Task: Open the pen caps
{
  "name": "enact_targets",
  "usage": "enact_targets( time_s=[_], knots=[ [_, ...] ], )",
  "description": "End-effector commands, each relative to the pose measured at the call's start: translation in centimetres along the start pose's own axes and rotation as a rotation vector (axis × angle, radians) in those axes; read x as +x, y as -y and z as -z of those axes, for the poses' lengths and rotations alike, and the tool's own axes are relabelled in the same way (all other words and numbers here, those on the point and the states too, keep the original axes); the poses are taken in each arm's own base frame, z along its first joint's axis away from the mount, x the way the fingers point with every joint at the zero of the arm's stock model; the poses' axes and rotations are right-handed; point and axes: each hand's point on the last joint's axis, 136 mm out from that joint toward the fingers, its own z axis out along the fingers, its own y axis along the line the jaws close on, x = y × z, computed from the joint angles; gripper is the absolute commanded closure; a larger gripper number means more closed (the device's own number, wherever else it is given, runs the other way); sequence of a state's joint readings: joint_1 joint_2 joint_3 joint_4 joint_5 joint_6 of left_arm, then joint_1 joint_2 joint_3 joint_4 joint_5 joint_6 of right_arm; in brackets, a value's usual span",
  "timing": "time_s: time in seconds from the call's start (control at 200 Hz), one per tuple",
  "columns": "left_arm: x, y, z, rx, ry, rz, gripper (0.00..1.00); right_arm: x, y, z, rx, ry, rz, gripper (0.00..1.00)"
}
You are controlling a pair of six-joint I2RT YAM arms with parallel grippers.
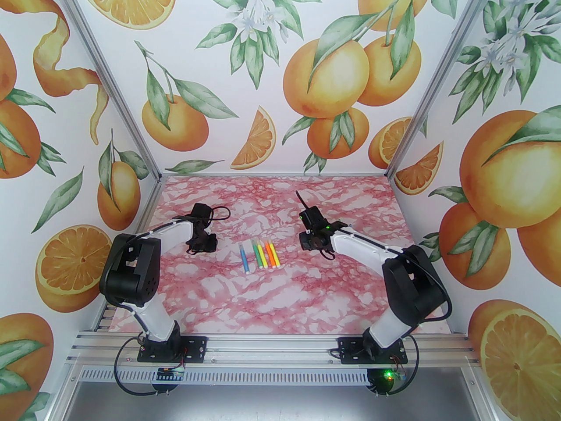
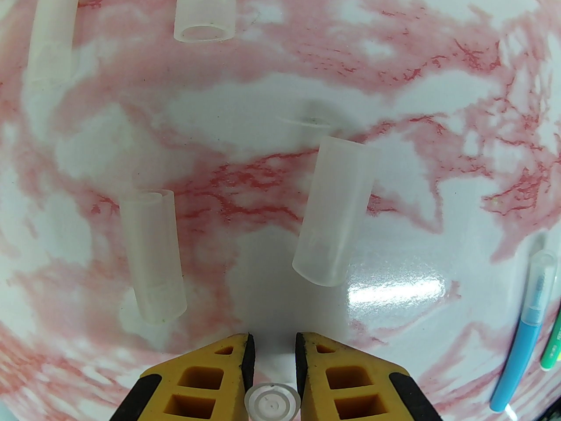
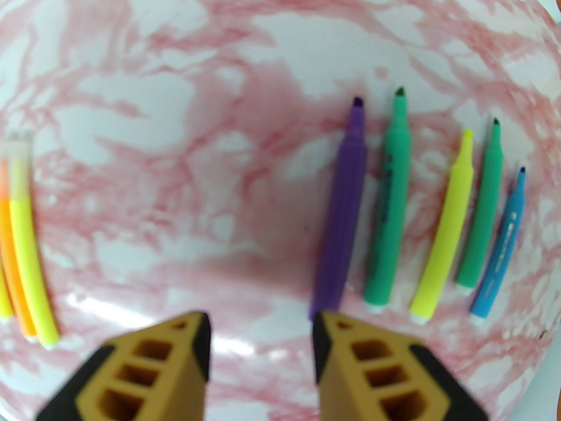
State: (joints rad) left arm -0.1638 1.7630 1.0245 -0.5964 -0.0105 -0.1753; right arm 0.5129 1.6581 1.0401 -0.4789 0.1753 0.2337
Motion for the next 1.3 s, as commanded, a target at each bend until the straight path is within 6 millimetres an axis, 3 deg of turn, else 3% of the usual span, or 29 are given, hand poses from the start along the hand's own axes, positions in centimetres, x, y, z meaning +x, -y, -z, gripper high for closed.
enact_targets(
  time_s=[0.0, 0.285, 0.62, 0.705, 0.901, 1.086, 1.291],
  knots=[
    [0.5, -0.1, -1.2, 0.01, -0.018, -0.005, 0.71, -0.7, -1.2, 0.9, -0.053, 0.046, 0.022, 0.55],
    [-0.5, 0.7, 0.1, 0.056, 0.017, -0.003, 0.63, -0.6, -3.3, 1.0, -0.133, 0.058, 0.053, 0.55],
    [-2.6, 2.4, 4.9, 0.164, 0.177, -0.021, 0.58, 0.0, -7.8, 1.3, -0.287, 0.055, 0.145, 0.55],
    [-3.1, 2.8, 6.2, 0.19, 0.232, -0.029, 0.53, 0.3, -9.1, 1.3, -0.342, 0.052, 0.165, 0.55],
    [-3.7, 4.2, 9.7, 0.29, 0.385, -0.062, 0.26, 1.0, -11.4, 1.2, -0.416, 0.033, 0.209, 0.55],
    [-4.2, 5.3, 12.5, 0.365, 0.501, -0.089, 0.21, 1.6, -12.5, 0.1, -0.424, 0.003, 0.226, 0.56],
    [-4.2, 5.5, 13.7, 0.387, 0.554, -0.098, 0.18, 1.8, -13.3, -0.6, -0.443, -0.008, 0.229, 0.56]
  ],
)
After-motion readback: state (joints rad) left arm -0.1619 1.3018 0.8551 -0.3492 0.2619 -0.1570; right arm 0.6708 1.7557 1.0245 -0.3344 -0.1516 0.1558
